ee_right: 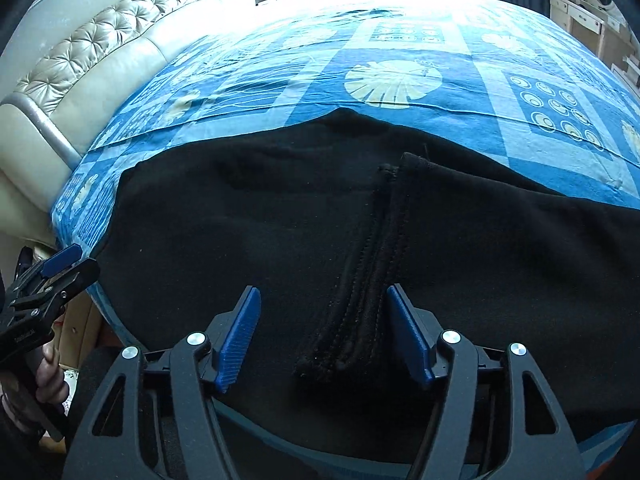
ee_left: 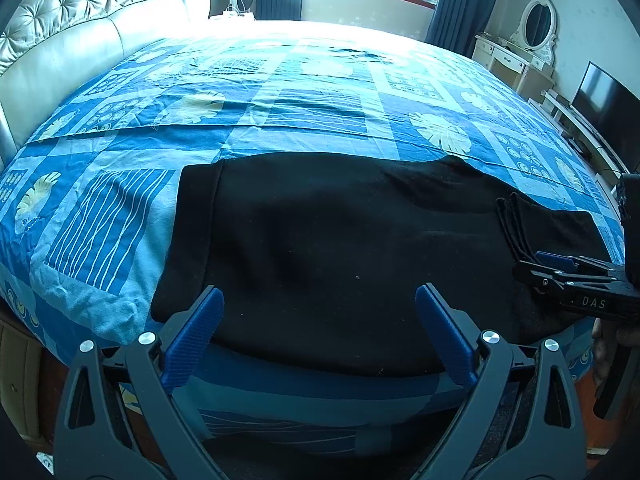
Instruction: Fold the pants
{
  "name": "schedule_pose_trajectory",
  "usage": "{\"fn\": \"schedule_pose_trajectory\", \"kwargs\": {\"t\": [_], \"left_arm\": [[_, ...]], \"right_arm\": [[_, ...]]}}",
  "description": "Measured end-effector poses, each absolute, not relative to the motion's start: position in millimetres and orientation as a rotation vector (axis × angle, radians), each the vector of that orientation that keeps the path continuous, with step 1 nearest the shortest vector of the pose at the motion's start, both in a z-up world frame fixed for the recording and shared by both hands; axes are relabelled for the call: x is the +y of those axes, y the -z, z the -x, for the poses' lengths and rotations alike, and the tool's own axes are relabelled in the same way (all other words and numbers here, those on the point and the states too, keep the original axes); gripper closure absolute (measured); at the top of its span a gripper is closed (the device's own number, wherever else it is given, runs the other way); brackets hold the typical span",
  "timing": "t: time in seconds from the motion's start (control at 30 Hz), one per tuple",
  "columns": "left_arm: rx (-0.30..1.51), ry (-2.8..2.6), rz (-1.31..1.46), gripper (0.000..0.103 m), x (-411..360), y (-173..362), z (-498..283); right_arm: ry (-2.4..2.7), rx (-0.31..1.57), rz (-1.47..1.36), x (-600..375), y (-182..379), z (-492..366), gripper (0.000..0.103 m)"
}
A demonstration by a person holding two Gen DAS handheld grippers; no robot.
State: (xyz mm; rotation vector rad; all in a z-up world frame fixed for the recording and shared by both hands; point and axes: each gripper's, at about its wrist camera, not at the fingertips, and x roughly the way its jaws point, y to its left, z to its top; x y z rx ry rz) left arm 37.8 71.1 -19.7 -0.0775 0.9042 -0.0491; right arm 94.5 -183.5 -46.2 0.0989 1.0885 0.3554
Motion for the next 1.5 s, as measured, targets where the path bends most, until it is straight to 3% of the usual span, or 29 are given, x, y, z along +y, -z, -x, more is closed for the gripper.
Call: {"fn": "schedule_pose_trajectory", "kwargs": {"t": [0.27, 0.47, 0.63, 0.87, 0.93, 0.97, 1.0, 1.1, 1.5], "left_arm": [[0.908, 0.059, 0.075, 0.006, 67.7, 20.7, -36.3], [0.909, 0.081, 0.080, 0.006, 62.0, 20.1, -33.5], [0.913, 0.095, 0.072, 0.006, 56.1, 21.2, -32.5], [0.921, 0.099, 0.070, 0.006, 55.1, 23.7, -32.2], [0.927, 0.098, 0.069, 0.006, 54.7, 25.5, -32.4], [0.930, 0.099, 0.070, 0.006, 54.9, 26.5, -32.8], [0.934, 0.099, 0.072, 0.006, 55.1, 27.3, -33.2], [0.941, 0.104, 0.078, 0.006, 55.8, 28.5, -35.0], [0.936, 0.102, 0.073, 0.006, 55.0, 26.6, -34.4]], "right_arm": [[-0.547, 1.015, -0.407, -222.3, 24.7, -86.1, 0.034], [-0.430, 0.773, -0.598, -355.6, -23.0, -68.2, 0.032], [-0.128, 0.792, -0.867, -475.9, 36.2, -68.4, 0.032], [-0.159, 0.866, -1.036, -490.4, 94.7, -96.1, 0.033], [-0.187, 0.875, -1.066, -487.7, 99.0, -105.1, 0.048], [-0.188, 0.907, -1.081, -486.3, 105.1, -109.7, 0.066], [-0.170, 0.933, -1.079, -486.3, 111.0, -111.5, 0.074], [-0.177, 0.937, -1.078, -485.8, 118.3, -110.8, 0.079], [-0.191, 0.909, -1.084, -494.1, 125.5, -104.0, 0.082]]}}
